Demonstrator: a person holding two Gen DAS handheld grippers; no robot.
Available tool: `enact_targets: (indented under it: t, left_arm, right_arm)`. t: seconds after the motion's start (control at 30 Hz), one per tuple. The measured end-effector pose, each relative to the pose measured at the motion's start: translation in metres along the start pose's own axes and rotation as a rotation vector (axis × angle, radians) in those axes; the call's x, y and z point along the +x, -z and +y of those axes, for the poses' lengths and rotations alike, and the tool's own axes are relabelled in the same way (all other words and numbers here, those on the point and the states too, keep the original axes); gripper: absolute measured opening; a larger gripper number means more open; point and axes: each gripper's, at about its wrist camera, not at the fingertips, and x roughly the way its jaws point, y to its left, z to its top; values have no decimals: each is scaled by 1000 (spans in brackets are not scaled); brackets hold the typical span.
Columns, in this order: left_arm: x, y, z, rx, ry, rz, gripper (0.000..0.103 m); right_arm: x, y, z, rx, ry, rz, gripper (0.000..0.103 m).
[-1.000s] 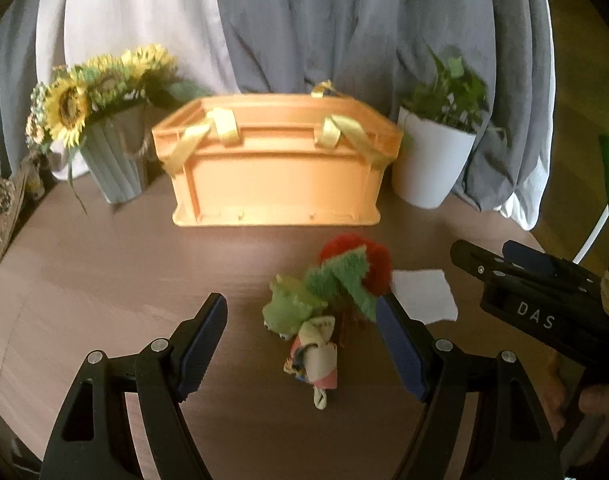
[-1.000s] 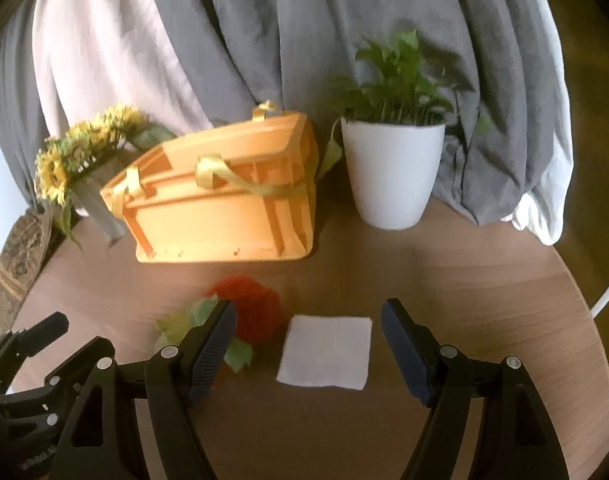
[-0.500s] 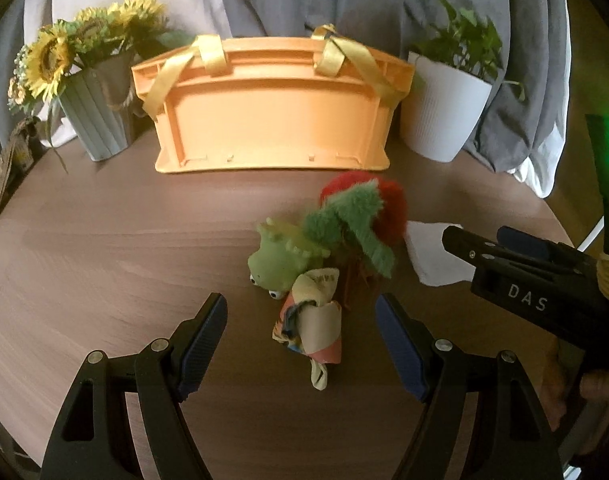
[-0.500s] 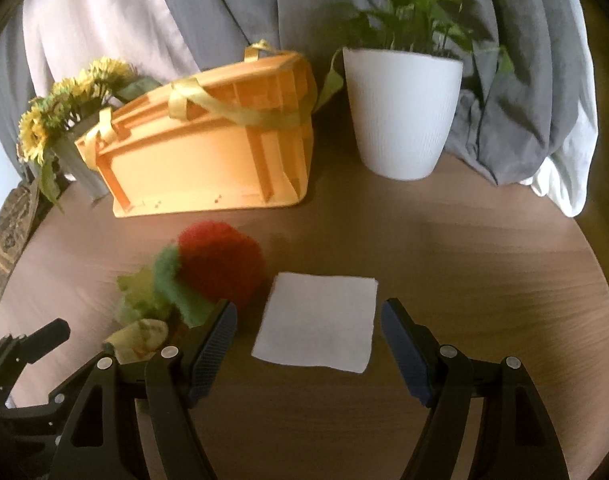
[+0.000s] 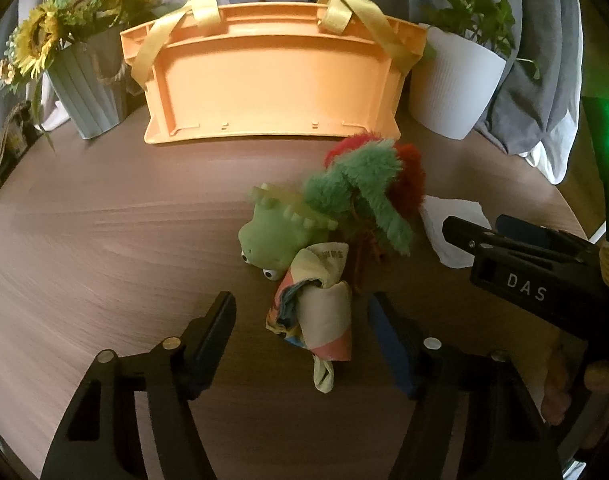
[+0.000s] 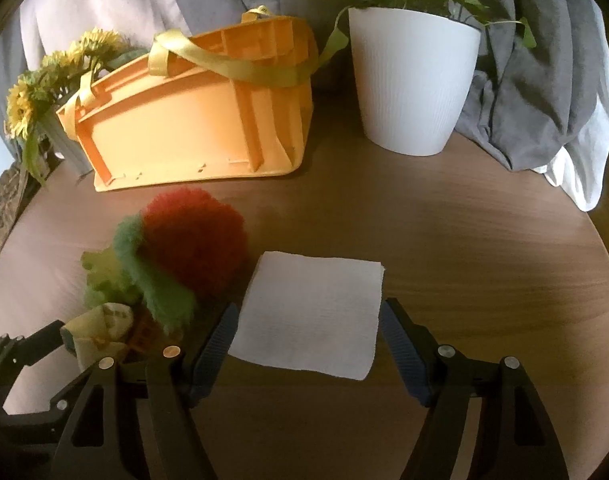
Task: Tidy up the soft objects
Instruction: 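Grasp the patterned cloth on the frog plush with the left gripper while the right gripper grasps the white napkin, then lift and carry the patterned cloth and white napkin over the crate with both grippers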
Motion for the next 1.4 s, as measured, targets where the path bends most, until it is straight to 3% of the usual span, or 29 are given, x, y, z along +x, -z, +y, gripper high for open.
enact_targets:
  t: [0.37,0.47,0.63,1.0,1.4]
  left_arm:
    - [4,1,3,6,26,16,42]
    - [3,2,4,1,31,14,40]
    - [-2,2,8,-11,43,11,37]
    - [-28,-3,11,10,42,-53,36]
    - [-58,-15,24,12,52,-124,36]
  right_arm:
    - [12,3,7,-43,26,26,57]
    - [11,4,10,-59,22,24,45]
    - [7,5,14,-56,2,34,15]
    - [-26,19,19,10,-40,43,14]
    - [-73,10,42,-12,-16,-46,14]
